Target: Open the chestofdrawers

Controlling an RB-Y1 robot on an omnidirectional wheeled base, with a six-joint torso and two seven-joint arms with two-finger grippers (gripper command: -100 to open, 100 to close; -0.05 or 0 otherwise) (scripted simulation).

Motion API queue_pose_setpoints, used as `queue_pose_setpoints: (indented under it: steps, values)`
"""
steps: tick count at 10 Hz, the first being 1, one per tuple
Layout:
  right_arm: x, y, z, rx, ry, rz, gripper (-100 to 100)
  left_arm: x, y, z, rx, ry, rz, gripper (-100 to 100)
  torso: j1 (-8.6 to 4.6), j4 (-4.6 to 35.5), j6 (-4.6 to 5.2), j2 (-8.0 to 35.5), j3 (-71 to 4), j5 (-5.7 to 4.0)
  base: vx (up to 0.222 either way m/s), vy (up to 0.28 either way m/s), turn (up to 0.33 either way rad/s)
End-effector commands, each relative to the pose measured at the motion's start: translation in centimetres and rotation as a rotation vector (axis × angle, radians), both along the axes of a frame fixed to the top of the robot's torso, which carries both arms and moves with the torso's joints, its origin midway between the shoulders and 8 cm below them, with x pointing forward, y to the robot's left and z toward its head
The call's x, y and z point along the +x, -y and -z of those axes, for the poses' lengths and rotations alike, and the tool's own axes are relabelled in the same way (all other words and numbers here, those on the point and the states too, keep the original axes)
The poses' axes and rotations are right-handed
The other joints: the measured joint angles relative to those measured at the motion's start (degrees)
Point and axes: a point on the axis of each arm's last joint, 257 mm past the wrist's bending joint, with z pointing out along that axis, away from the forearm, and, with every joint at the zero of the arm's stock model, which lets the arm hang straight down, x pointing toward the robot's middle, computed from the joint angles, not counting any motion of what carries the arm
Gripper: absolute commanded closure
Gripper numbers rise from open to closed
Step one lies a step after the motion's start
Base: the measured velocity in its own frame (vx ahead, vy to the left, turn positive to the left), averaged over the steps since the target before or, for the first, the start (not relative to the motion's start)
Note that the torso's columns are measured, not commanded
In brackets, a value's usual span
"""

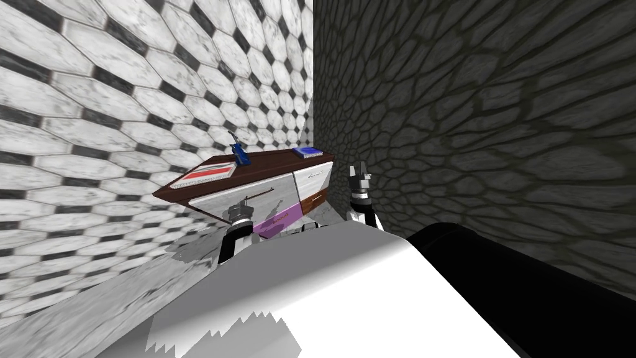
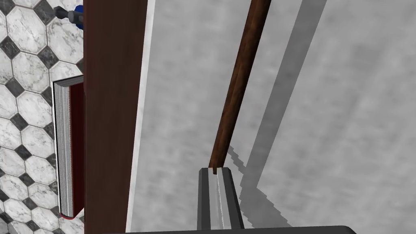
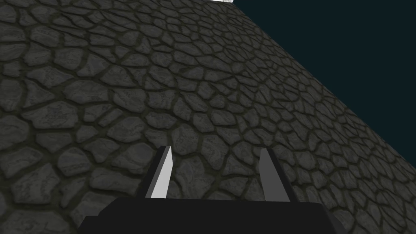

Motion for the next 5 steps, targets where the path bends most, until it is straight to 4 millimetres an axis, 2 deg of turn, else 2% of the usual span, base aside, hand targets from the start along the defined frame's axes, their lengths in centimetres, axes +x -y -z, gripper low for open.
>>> queue_pose_setpoints:
  steps: [1,3,4,5]
  values:
    - [0.00,0.00,0.00,0.000,0.000,0.000,0,-1.21,1.54,0.82,-0.004,-0.008,0.015,100,0.03,0.03,-0.01,-0.08,-0.07,-0.04,0.032,0.016,0.035]
    - [0.00,0.00,0.00,0.000,0.000,0.000,0,-1.86,2.28,0.98,-0.005,-0.007,0.022,100,-0.12,0.17,-0.07,0.18,0.06,-0.17,0.030,0.017,0.035]
    - [0.00,0.00,0.00,0.000,0.000,0.000,0,-1.63,2.01,1.04,-0.005,-0.009,0.019,100,-0.16,0.20,-0.08,0.27,0.12,-0.18,0.014,0.006,0.007]
    - [0.00,0.00,0.00,0.000,0.000,0.000,0,-1.55,1.59,0.58,0.034,-0.015,0.036,-100,-0.18,0.22,-0.07,0.32,0.15,-0.19,0.006,-0.002,-0.001]
